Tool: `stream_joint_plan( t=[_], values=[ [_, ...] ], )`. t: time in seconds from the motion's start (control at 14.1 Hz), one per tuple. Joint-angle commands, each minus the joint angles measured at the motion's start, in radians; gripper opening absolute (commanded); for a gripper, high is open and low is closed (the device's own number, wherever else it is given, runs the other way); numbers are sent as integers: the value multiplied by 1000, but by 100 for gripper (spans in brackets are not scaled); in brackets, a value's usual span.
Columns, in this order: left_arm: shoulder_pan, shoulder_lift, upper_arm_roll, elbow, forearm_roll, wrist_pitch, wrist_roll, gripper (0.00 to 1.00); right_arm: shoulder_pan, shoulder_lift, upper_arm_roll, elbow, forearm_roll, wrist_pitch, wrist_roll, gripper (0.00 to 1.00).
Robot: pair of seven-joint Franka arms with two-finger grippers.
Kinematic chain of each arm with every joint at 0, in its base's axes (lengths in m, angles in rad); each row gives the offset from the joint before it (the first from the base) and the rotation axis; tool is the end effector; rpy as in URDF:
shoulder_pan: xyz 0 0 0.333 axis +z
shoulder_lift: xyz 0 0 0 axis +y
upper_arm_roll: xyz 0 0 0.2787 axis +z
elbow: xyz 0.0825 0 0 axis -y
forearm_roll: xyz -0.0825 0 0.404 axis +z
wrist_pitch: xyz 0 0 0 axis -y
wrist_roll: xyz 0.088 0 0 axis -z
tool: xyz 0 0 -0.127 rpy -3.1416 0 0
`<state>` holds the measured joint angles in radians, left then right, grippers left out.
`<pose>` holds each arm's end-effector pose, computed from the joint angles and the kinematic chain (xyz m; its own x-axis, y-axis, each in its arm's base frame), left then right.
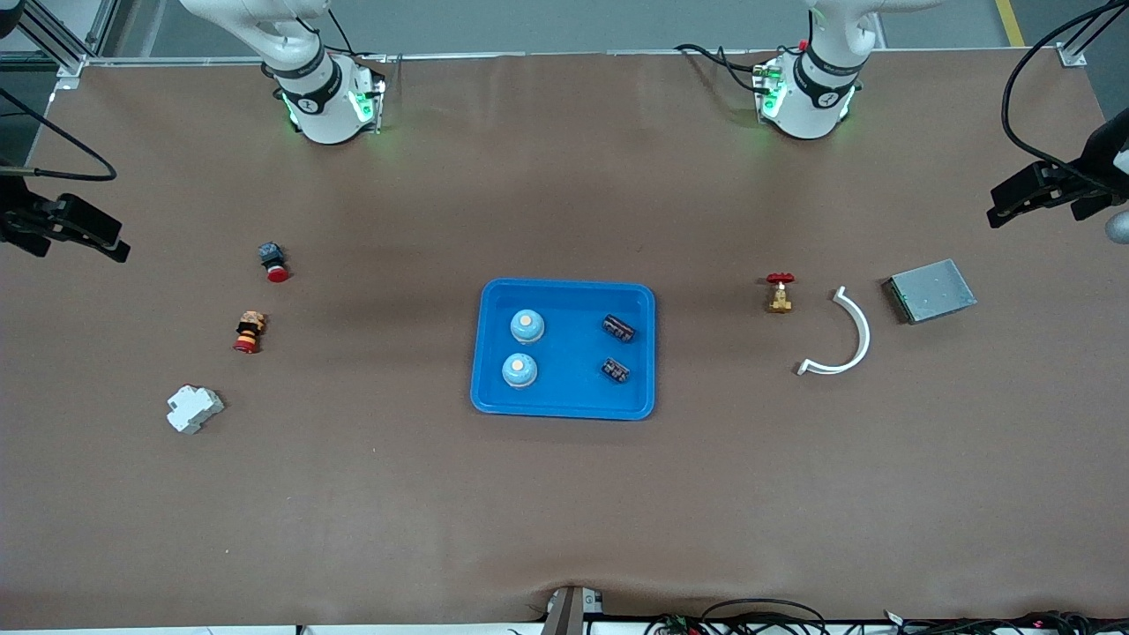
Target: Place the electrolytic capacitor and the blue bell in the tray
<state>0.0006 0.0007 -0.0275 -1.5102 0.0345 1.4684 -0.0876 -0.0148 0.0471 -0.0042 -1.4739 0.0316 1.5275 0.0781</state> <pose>0.5635 -0.0105 0.5876 0.9972 0.0642 -0.0393 0.0627 -0.9973 -0.0380 0.5837 -0.0069 0.5837 0.9954 -0.0955 0.0041 -0.0954 -0.9949 -0.0318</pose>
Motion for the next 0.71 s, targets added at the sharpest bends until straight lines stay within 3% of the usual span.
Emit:
stream_joint_plan(
  t=[0.0, 0.64],
  values=[
    [1, -10, -3, 2, 15, -13, 14, 100, -2, 10, -5, 26, 42, -26, 28, 100],
    [16, -19, 1, -5, -15, -17, 14, 100, 3, 13, -2, 29, 14, -26, 11, 100]
  ],
)
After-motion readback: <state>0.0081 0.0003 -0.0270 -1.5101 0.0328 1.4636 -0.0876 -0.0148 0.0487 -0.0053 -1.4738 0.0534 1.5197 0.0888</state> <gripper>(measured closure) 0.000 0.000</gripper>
